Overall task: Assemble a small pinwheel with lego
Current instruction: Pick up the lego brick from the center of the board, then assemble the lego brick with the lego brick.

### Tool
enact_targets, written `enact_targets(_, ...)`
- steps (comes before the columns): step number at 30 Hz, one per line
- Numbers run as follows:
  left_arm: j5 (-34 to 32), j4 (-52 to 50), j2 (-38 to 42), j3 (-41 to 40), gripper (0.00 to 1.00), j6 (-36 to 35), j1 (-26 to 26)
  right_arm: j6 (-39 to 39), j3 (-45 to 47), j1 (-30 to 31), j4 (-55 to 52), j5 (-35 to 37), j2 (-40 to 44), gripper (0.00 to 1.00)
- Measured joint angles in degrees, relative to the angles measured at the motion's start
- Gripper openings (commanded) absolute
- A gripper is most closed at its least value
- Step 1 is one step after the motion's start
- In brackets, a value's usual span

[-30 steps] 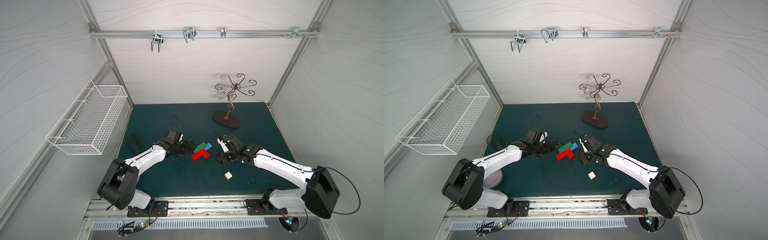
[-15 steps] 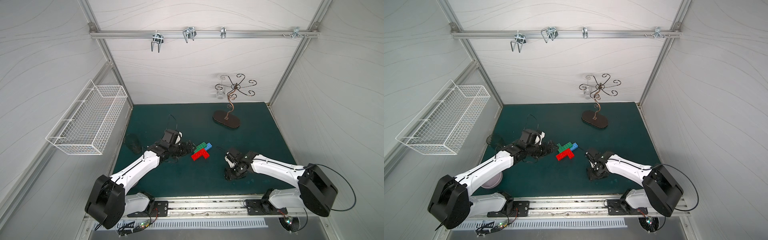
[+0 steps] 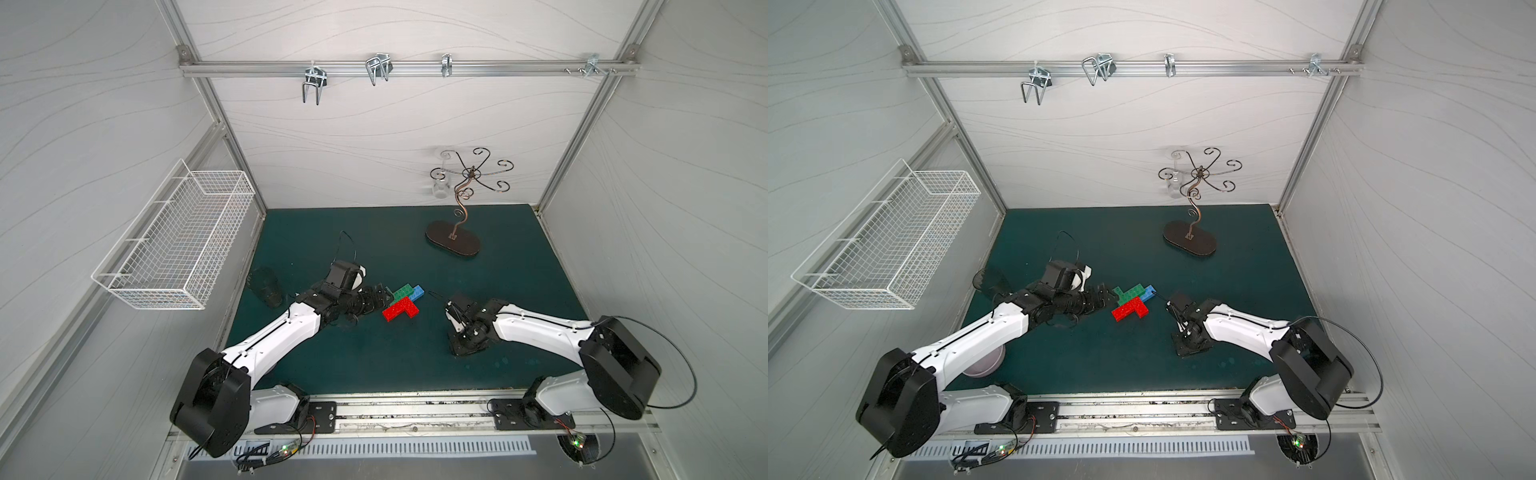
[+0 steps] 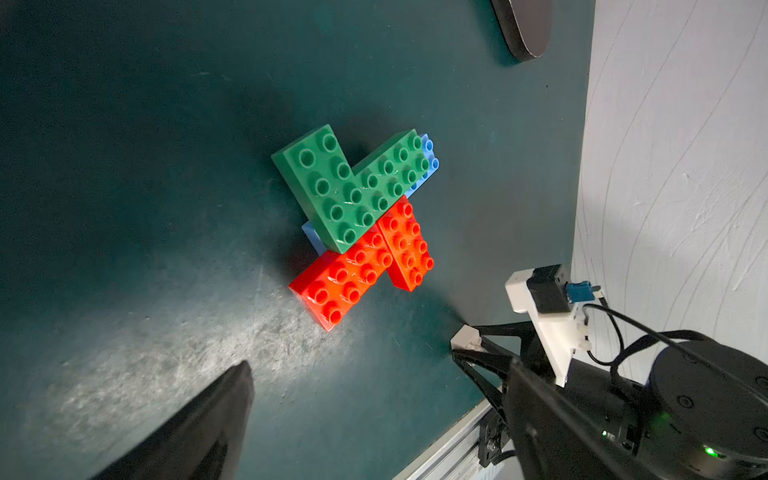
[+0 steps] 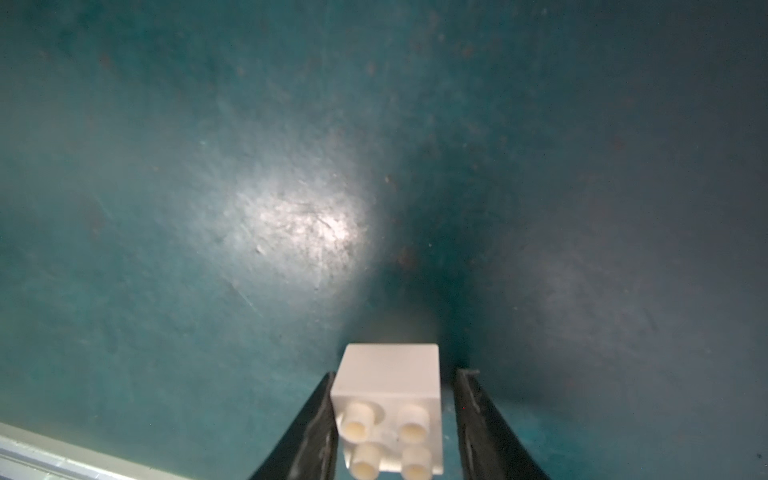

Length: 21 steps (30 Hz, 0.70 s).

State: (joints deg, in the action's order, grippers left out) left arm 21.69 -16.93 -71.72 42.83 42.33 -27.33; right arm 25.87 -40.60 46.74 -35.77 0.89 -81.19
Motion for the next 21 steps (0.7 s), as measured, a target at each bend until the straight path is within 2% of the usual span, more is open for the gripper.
enact_targets(6,0.09,0.11,-0.04,-0.74,0.99,0.72,0.13,-0.02,-1.25,0.00,-0.39,-0.61,-0.20,0.26)
enact_targets(9,1.33,1.92,-0.37,-1.64,0.99,2.58,1.25,-1.09,-6.32,-0.35,-2.51,-1.46,-0.70,0.26)
enact_targets(17,4.00,7.17,-4.61,-3.39,0.95,7.43,6.67,-10.80,-34.84,-1.40,-3.69,-4.37,-15.32,0.23)
enact_targets(21,4.98,9.55,-7.45,-3.23,0.94,8.07,9.31,-14.56,-44.37,-1.25,-4.15,-6.49,-24.00,0.23)
